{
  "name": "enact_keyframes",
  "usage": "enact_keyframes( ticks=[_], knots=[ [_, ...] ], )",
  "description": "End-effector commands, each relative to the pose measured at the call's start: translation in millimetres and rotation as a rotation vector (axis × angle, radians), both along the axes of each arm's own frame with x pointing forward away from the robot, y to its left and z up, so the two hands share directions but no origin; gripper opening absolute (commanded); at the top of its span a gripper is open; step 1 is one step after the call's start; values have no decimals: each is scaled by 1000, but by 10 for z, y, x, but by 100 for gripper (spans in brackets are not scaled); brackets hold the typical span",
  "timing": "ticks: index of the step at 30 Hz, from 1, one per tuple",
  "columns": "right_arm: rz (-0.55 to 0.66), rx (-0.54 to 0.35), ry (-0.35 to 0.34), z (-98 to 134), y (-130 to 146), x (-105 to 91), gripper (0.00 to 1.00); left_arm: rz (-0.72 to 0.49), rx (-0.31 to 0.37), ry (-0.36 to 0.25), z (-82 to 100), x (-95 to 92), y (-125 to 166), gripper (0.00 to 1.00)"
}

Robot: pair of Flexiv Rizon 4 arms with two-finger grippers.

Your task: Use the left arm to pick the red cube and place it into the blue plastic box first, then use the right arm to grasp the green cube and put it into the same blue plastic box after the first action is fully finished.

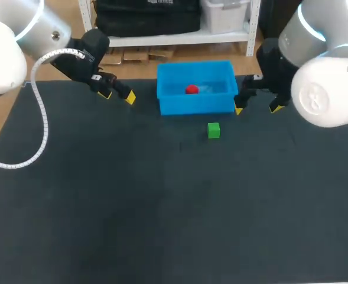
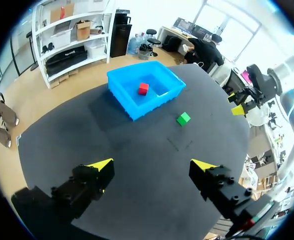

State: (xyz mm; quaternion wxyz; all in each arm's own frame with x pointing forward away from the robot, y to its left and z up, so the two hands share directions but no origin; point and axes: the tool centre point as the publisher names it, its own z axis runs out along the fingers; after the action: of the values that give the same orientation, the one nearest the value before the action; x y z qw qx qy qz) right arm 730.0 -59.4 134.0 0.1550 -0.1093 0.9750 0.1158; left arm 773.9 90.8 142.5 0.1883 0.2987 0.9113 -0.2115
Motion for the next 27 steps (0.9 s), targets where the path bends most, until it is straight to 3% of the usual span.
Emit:
enact_keyframes(
  ticks=[1, 18, 27],
  knots=[
    [-12, -37, 26, -35, 110, 99, 100, -1, -5, -5, -7, -18, 11, 100],
    [-43, -121, 121, -246, 343, 304, 100, -1, -5, -5, -7, -18, 11, 100],
    [-96, -115, 166, -332, 481, 418, 100, -1, -5, -5, -7, -18, 11, 100]
  ],
)
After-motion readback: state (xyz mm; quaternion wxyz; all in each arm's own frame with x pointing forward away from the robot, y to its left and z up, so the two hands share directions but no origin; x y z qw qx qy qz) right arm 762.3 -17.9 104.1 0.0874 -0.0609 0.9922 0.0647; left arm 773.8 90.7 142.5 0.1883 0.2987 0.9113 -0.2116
